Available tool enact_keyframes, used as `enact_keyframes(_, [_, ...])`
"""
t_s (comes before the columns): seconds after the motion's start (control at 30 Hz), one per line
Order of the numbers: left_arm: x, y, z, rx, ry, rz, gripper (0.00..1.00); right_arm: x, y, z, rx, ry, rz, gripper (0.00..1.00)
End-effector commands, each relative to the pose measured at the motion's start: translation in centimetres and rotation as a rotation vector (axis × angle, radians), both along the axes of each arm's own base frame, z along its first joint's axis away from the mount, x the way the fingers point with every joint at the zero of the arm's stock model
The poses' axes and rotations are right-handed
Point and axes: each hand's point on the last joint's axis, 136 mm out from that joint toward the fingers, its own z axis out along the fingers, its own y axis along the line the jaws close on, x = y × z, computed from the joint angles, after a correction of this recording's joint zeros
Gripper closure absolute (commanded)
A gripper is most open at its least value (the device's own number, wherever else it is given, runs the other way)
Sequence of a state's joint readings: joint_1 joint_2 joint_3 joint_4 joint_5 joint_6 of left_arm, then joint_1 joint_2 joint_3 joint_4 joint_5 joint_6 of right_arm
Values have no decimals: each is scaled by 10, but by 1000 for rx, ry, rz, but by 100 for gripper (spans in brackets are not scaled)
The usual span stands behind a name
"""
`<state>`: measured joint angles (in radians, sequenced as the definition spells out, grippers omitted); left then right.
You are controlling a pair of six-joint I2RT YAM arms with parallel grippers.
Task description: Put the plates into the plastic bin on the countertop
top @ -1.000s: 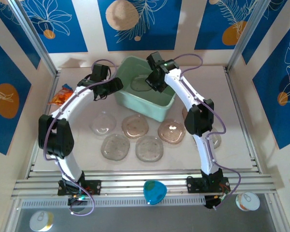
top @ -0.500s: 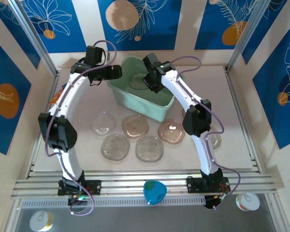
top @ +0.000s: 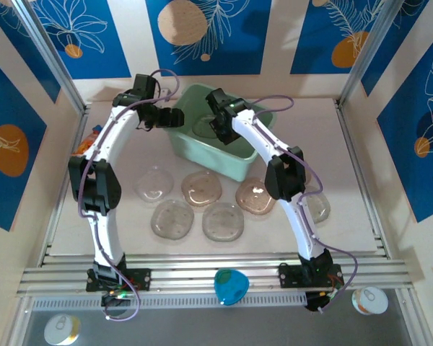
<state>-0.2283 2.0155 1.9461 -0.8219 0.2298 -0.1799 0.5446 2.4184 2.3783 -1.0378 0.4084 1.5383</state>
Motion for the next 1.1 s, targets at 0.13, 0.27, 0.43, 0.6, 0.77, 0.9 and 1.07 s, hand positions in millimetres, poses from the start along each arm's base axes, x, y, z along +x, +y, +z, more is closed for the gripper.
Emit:
enact_keyframes(0.13, [-12,-7,0,-41,5,-37,21,17,7,-5,17,-63,-89,100])
enact_keyframes(0.27, [-13,-10,-3,-55,15,-46,23,21,12,-14,29,-53,-89,100])
enact_keyframes(0.43, [-16,-14,-5,-59,24,-57,25,23,17,-27,26,-42,-102,97])
enact_keyframes(0.6, [-19,-14,-2,-59,17,-50,25,25,19,-27,17,-58,-112,86])
enact_keyframes(0.77, [-18,-12,8,-54,-3,-32,24,30,19,-12,7,-99,-100,55])
enact_keyframes(0.9, [-16,-10,20,-54,-22,-16,22,31,20,5,18,-127,-89,34])
enact_keyframes(1.07, [-11,1,42,-46,-56,46,16,26,22,33,37,-160,-60,12])
